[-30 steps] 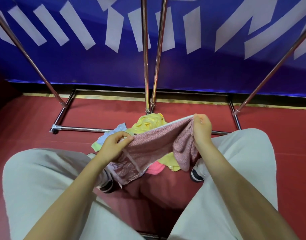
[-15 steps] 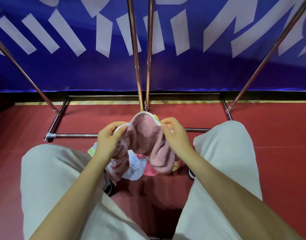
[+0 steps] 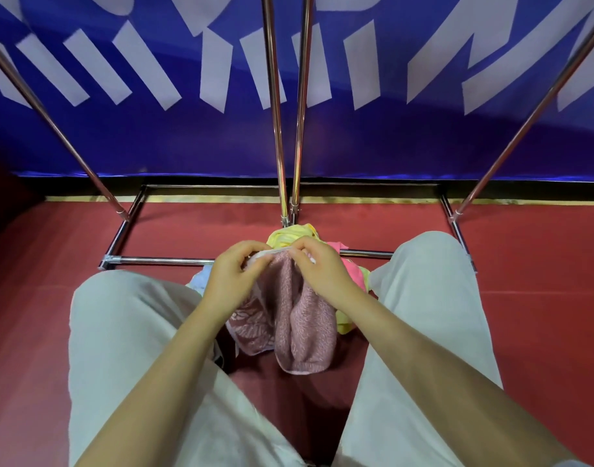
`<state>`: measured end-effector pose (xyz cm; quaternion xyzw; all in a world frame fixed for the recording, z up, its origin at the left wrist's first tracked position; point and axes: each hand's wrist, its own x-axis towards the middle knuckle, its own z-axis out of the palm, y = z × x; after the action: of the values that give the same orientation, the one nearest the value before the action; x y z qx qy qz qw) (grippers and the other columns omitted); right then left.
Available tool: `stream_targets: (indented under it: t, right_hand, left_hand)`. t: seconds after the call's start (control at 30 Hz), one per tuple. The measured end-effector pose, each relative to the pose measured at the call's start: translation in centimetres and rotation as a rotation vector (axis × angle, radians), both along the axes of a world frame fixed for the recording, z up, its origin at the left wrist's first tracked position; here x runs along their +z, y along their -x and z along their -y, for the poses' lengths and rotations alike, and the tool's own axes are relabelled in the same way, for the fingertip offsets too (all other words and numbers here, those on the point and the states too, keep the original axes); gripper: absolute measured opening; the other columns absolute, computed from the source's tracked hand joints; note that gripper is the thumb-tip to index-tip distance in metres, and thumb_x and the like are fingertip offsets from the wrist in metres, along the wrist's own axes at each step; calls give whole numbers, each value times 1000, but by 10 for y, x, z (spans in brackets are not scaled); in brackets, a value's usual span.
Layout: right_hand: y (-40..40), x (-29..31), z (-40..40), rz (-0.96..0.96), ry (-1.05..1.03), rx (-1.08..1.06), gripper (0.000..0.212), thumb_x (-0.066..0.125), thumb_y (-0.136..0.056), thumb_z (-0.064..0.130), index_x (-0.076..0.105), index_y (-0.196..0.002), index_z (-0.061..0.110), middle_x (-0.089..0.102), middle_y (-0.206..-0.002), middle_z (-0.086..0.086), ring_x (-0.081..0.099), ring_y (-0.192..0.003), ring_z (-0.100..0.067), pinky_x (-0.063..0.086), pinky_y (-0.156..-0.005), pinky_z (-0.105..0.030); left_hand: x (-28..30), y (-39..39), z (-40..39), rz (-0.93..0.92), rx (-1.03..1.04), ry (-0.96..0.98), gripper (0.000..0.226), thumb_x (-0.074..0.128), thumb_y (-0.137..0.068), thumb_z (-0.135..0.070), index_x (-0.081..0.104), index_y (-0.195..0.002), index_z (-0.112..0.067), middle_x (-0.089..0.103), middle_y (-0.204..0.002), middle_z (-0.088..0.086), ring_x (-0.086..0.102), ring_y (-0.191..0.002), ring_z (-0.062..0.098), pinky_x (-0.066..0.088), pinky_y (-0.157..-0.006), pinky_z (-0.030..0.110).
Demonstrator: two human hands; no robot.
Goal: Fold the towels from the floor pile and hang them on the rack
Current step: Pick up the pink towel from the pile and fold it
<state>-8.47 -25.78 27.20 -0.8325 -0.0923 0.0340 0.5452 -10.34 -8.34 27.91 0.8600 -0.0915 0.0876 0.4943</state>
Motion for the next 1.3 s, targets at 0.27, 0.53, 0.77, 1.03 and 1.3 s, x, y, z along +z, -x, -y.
stream_targets:
  t: [0.27,0.53,0.77,1.03,1.3]
  right_hand:
    - [-12,0,31,22,10,-209,13,52,-95,15,61,-86,13,60,-85,6,53,-83,-10,35,-70,-6]
    - [-17,-8,46,-107,16,-286,13,50,-95,17,61,-90,15,57,-81,11,52,-66,-4,38,-55,-10]
    - [-20,-10,41,-159,-53,-353,16,50,-95,17,63,-90,9,56,-75,5,49,-65,-10,37,-60,-27]
    - [-21,-11,21,-381,-356,-503,18,47,-95,10,64,-96,16,61,-88,1,55,-87,-17,43,-78,-31]
    - [-9,13,-4,-502,-916,-272,18,46,-94,-7,63,-92,-2,62,-92,-13,62,-85,-17,54,-76,-20]
  left_hand:
    - [-21,0,-20,-199,29,61,22,67,-88,-26,60,-72,-14,55,-68,-5,45,-64,4,37,-62,22]
    - [-24,2,-24,-392,226,475,19,63,-92,-17,62,-73,-14,58,-69,-3,53,-71,12,43,-70,28]
    - [-16,-6,-11,-380,344,700,19,57,-96,-21,64,-80,-13,63,-71,-1,54,-68,14,46,-63,25]
    - [-8,-8,24,-273,392,698,24,52,-97,-14,71,-99,-28,72,-108,-3,64,-105,13,47,-97,28]
    - [-2,6,60,-282,357,751,26,43,-101,-10,67,-99,-21,70,-95,-8,65,-85,-2,49,-77,11]
